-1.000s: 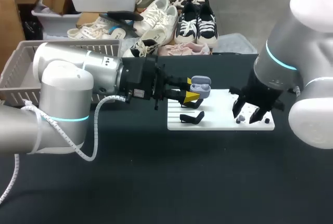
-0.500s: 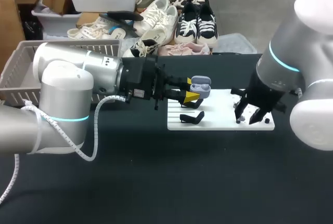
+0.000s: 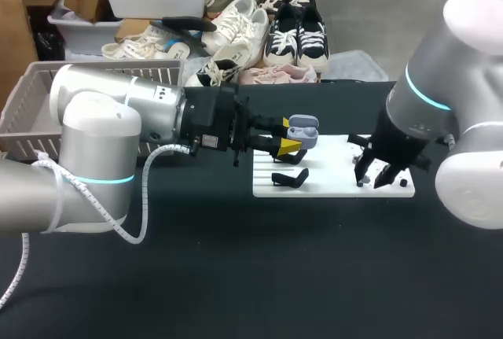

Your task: Pick up each earbud case from the left stands, insert the matching earbuds, close the lid, and place the case in the box.

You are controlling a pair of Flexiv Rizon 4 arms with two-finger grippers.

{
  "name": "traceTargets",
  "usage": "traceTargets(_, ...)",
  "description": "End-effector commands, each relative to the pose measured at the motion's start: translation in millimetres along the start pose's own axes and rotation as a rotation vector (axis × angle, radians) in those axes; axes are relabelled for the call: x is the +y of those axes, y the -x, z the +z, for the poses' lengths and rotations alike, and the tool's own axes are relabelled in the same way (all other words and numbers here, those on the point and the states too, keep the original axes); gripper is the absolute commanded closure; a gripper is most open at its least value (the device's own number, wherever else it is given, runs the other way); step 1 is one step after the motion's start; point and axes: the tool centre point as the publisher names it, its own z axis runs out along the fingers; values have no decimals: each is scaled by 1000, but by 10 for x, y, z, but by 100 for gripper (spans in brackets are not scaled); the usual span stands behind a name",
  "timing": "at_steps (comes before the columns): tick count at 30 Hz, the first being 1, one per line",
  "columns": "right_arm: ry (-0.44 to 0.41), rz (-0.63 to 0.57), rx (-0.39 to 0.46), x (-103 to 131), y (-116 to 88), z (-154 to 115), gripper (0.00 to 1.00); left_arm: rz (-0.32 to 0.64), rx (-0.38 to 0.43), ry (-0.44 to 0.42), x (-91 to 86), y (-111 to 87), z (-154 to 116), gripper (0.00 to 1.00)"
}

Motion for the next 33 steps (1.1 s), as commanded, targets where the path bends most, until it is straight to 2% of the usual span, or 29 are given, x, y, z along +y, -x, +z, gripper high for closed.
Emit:
traceTargets(1,-1,-1,5,9,10,30,70,0,1,-1,4,0,3,100)
traceTargets(9,0,-5,10,23,16,41,75,0,1,-1,4,0,3,100)
traceTargets(10,0,-5,11,24,16,42,89,0,1,-1,4,0,3,100)
traceTargets(12,0,-5,14,24,17,43,100,0,1,-1,4,0,3,100)
traceTargets(24,-9,-22,13,24,-1,-12,100,0,1,-1,4,0,3,100)
traceTargets(33,16,-22,-10,11,-32,-228,100,0,1,-1,4,0,3,100)
